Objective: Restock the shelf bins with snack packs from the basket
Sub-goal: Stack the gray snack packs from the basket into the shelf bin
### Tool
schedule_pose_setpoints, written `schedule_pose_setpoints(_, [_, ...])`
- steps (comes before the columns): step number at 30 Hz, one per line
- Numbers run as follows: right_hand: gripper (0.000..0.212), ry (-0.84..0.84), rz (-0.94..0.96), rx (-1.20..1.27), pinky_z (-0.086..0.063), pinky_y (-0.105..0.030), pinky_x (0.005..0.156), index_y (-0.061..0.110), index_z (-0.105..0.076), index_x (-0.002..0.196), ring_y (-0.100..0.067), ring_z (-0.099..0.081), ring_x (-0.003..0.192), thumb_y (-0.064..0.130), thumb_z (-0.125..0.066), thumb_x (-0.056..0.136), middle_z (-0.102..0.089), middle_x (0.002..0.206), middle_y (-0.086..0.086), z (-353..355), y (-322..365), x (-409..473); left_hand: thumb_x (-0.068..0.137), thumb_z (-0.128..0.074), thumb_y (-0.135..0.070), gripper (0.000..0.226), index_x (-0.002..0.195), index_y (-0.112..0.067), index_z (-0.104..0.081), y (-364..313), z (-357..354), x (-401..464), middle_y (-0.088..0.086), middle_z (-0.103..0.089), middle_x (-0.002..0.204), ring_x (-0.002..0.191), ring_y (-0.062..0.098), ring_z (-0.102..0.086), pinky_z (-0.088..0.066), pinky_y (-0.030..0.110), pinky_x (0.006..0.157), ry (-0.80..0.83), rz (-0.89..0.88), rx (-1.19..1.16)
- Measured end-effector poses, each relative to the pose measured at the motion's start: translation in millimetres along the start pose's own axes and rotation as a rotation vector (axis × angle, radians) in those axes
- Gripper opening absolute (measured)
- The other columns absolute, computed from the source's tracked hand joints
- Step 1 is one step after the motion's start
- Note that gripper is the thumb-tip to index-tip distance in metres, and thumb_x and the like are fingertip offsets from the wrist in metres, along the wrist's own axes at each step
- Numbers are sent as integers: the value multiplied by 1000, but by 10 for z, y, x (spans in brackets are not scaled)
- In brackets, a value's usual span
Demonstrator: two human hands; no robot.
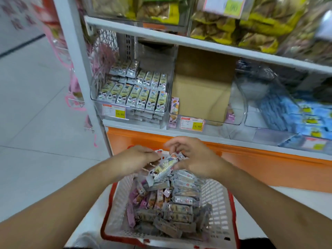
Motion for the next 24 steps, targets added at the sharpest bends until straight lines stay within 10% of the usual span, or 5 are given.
schedule_pose_setpoints(9, [72,-282,271,-179,-39,-31,118,39,-52,144,1,-43,141,-4,-70,90,-51,145,24,456,870,-287,89,-79,-15,20,108,-9,-77,-698,139,-518,-5,-74,82,72,2,-67,-52,19,63,-2,-130,-236])
schedule_pose_setpoints(16, [81,-212,256,-296,-32,-35,122,52,-32,152,0,-30,149,52,-80,86,-30,156,32,207,956,-243,81,-86,-16,34,111,-6,-73,-708,417,-521,7,-77,95,86,12,-74,-58,24,66,-189,-150,-400])
schedule_pose_setpoints(24, [82,-288,186,-262,-33,-27,114,62,-31,144,10,-32,140,47,-85,84,-32,149,42,229,1012,-111,93,-75,-31,21,107,-15,-77,-725,576,-429,11,-77,107,100,25,-74,-61,33,76,-202,-169,-311])
Point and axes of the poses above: each hand's wrist, its own x-axis towards the middle knuckle, its own z-axis out of the back of the hand, y = z × x, the point moved 10 cm from there along x, towards the middle knuckle
